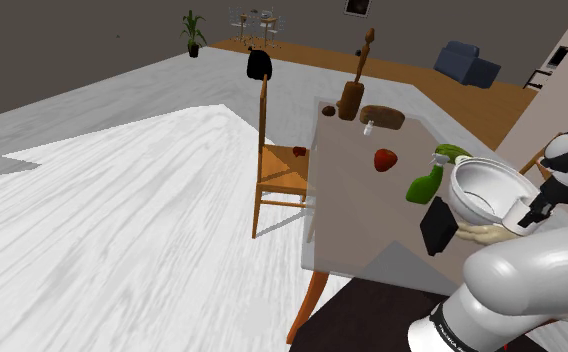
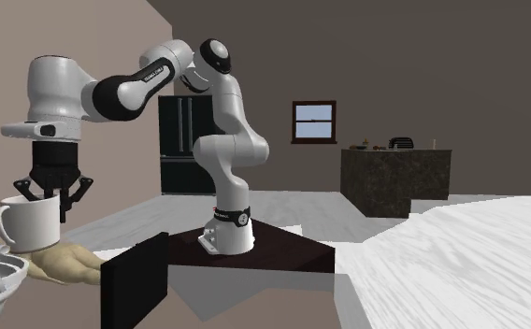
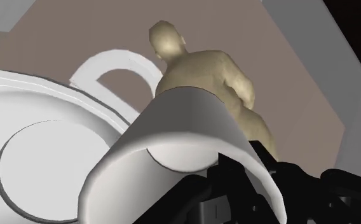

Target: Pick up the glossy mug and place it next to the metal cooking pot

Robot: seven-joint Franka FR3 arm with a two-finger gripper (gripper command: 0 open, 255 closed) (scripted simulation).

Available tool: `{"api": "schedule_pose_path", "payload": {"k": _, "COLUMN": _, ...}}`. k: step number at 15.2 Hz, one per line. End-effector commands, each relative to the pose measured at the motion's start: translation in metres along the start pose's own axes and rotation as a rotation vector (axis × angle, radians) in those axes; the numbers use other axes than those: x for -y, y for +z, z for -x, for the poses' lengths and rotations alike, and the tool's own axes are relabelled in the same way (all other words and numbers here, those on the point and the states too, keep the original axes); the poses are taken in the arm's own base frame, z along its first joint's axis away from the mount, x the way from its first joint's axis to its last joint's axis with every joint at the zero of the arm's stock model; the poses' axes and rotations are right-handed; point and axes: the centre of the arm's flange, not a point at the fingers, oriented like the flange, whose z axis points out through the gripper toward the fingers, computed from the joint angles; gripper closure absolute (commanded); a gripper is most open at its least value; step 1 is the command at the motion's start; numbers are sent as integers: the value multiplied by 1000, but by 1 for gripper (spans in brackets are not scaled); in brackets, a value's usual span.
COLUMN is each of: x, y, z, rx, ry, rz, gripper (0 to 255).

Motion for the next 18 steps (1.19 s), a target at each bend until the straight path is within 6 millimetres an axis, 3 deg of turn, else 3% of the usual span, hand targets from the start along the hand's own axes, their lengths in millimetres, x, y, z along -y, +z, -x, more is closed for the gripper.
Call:
{"api": "schedule_pose_path", "payload": {"k": 1, "x": 0, "y": 10, "z": -1, "rx": -1, "ry": -2, "rz": 0, "gripper": 255}}
{"api": "schedule_pose_path", "payload": {"k": 18, "x": 5, "y": 99, "z": 3, "rx": -1, "ry": -2, "rz": 0, "gripper": 255}}
